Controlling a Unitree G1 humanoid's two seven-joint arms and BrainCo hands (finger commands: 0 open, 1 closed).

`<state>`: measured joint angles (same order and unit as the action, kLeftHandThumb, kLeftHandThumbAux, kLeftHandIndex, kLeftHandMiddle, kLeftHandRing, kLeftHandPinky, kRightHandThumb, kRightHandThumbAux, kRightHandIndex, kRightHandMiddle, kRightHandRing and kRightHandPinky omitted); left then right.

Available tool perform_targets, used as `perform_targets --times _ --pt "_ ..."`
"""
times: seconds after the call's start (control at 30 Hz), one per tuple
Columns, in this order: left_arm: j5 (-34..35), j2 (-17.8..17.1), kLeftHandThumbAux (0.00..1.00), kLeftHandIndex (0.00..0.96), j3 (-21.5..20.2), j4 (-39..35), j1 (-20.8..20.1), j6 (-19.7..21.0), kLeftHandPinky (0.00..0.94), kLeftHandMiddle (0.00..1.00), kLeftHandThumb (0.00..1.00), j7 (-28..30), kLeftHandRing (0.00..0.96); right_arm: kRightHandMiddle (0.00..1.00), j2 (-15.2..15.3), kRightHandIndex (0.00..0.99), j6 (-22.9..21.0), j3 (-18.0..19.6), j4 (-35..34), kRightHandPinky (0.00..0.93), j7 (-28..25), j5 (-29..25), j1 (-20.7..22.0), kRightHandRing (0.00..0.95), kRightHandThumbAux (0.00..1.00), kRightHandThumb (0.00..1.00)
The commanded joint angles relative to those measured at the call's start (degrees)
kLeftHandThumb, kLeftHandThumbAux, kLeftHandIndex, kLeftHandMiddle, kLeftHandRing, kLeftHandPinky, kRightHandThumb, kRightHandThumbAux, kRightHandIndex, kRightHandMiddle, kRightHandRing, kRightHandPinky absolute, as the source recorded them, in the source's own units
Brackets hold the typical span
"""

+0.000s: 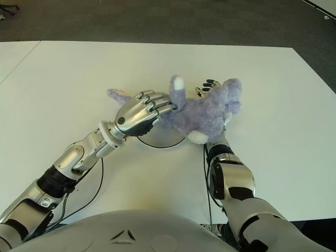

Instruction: Put the doll into the plate.

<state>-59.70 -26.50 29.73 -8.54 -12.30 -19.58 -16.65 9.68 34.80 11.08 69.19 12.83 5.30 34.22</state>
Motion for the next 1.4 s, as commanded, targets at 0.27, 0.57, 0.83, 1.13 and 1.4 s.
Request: perform_targets --times 0.27,0.57,0.83,1.13,1.4 --pt "-3.67 -2.53 0.668 0.397 -2.89 -1.14 5.38 5.0 0.808 0.542 0.85 4.12 0.792 0.348 -5.9 0.279 -5.49 -0.54 8.21 0.362 -0.07 0.41 -13.17 0.364 0.801 0.287" --pt "-3.91 -1.55 0.669 0.395 -4.12 -2.21 6.07 7.4 0.821 0.54 0.85 5.15 0.797 0.346 -5.56 0.279 -5.68 -0.64 8.25 0.363 -0.34 0.57 -13.11 0.362 0.804 0.281" --pt "-5.55 -1.32 0.668 0.396 -6.42 -2.71 6.97 9.68 0.813 0.54 0.85 1.41 0.794 0.348 -5.52 0.281 -5.56 -0.78 8.24 0.363 -0.04 0.75 -13.11 0.367 0.808 0.261" --pt "-3.44 -3.33 0.666 0.399 -13.78 -4.68 5.23 10.89 0.833 0.543 0.851 0.42 0.801 0.349 -5.54 0.281 -5.8 -0.56 8.27 0.361 -0.35 0.5 -12.98 0.367 0.81 0.264" --pt "-1.59 -2.4 0.665 0.4 -18.43 -8.7 7.26 11.8 0.822 0.541 0.853 -0.67 0.808 0.345 -5.73 0.273 -5.44 -0.56 8.2 0.358 -0.16 0.5 -13.03 0.364 0.811 0.25"
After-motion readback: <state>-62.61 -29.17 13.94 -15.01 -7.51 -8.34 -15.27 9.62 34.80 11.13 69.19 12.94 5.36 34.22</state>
